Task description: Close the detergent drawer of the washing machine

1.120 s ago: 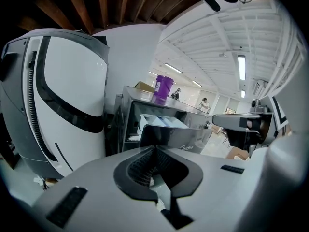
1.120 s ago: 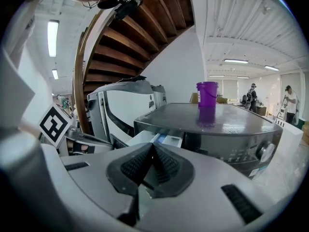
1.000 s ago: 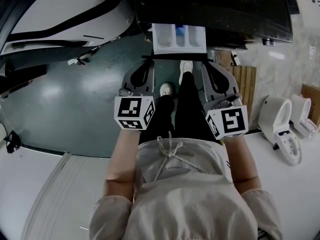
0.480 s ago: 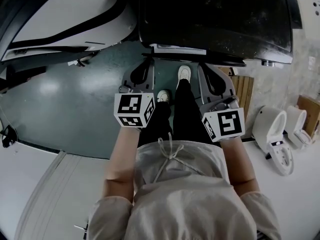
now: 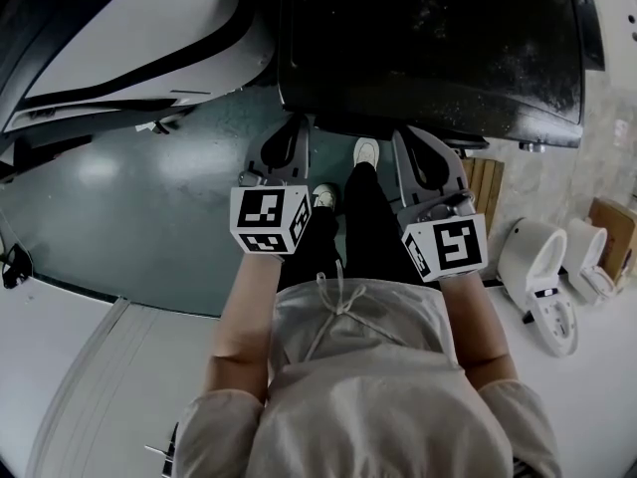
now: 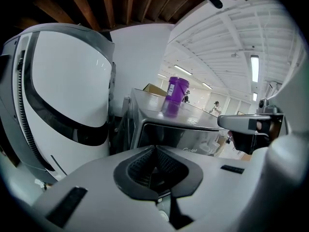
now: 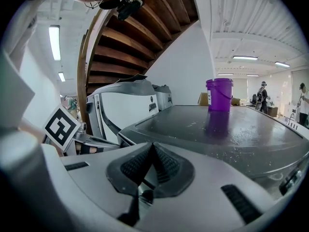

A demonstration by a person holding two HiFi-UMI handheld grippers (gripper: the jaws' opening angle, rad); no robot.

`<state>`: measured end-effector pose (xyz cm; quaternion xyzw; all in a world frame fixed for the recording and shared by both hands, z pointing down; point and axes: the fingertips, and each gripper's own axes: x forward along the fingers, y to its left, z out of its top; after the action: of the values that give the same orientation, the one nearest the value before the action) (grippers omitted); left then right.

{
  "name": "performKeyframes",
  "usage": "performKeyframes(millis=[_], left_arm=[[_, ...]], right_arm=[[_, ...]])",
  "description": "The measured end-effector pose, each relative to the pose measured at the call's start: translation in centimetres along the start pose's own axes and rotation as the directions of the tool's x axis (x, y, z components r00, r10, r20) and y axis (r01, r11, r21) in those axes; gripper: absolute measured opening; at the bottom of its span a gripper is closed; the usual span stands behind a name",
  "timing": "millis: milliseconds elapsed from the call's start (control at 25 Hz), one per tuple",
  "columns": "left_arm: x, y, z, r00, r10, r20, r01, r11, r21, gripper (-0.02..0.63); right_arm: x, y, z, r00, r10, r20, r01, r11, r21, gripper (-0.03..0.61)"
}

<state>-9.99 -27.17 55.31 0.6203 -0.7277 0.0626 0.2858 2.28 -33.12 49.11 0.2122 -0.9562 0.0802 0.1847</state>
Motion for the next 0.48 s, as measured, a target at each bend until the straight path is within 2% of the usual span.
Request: performKeyframes(millis=[200, 480], left_arm=[[0.12, 0.2, 0.11, 1.0, -0.008, -0.002, 0.008, 0.999, -0.044, 0.018], [0.57, 0.37, 0.25, 1.0, 0.02, 0.007, -0.02, 0.996, -0.086, 0.018]], right_arm=[[0.62, -0.51, 0.62, 1.0, -0.002, 0.016, 0.002, 1.0, 0.008, 0.006], [0.21, 0.2, 0.06, 1.0, 0.001, 0.009, -0.002, 1.0, 0.016, 0.006]])
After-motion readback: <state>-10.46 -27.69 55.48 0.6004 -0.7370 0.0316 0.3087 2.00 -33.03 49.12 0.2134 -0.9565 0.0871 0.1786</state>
